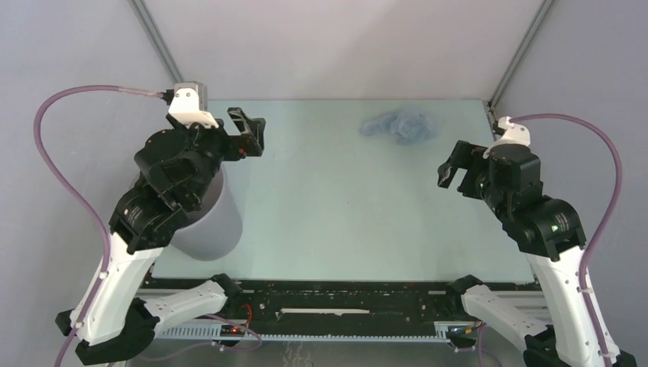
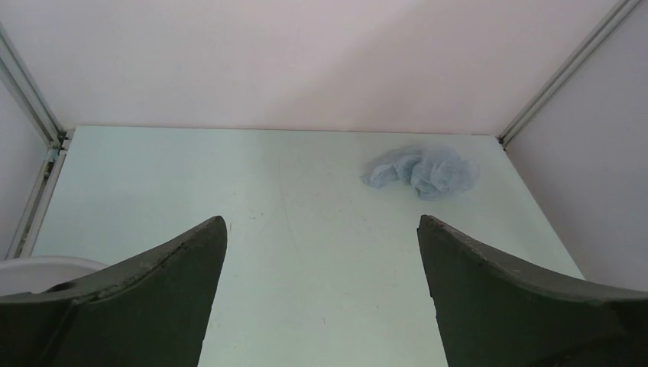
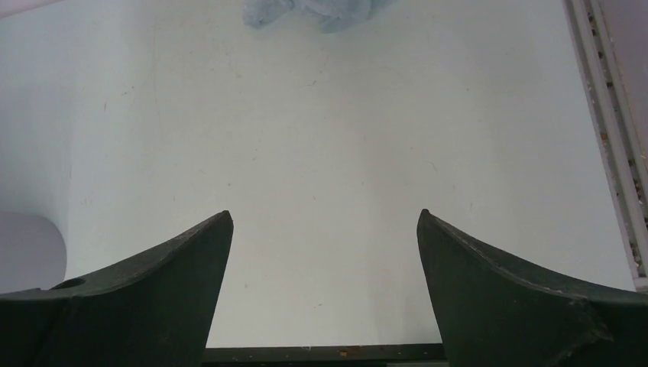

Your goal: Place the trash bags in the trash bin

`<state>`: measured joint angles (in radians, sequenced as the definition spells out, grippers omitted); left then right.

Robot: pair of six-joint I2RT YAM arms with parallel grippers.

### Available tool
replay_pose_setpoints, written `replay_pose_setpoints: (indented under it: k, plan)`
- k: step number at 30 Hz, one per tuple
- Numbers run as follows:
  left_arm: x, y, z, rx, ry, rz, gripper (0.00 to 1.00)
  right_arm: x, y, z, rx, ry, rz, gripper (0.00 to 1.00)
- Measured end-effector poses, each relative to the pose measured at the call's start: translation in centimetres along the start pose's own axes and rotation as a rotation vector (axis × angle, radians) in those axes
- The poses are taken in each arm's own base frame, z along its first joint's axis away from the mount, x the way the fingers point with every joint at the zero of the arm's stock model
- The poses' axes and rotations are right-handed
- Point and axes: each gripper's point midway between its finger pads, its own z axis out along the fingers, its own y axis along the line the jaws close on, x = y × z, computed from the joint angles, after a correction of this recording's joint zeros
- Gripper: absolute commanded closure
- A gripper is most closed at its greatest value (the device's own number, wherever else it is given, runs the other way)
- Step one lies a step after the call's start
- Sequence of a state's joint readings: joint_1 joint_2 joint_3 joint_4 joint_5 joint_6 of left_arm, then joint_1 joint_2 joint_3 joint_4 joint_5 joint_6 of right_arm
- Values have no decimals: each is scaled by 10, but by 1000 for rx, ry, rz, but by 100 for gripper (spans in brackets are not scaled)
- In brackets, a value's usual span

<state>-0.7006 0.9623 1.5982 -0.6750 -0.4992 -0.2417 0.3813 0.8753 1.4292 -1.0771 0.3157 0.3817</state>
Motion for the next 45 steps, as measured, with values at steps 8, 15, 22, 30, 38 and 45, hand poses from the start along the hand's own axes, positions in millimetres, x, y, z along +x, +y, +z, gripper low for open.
replay_pose_setpoints:
  k: [8,15,22,30,38,45]
  plan:
    - [10,-6,10,-3,30,-8,0,5,6,22,10,36,-9,0]
    - [18,-16,14,23,58,-64,0,22,15,59,-23,73,27,0]
    - [36,-35,21,89,114,-119,0,39,1,126,15,171,210,3]
    - [71,-40,38,106,155,-84,0,58,1,229,-32,278,356,0]
    - [96,-52,70,185,244,99,0,92,-6,312,-27,375,518,1]
    - [101,-29,85,167,277,169,0,69,-7,371,-41,316,664,2]
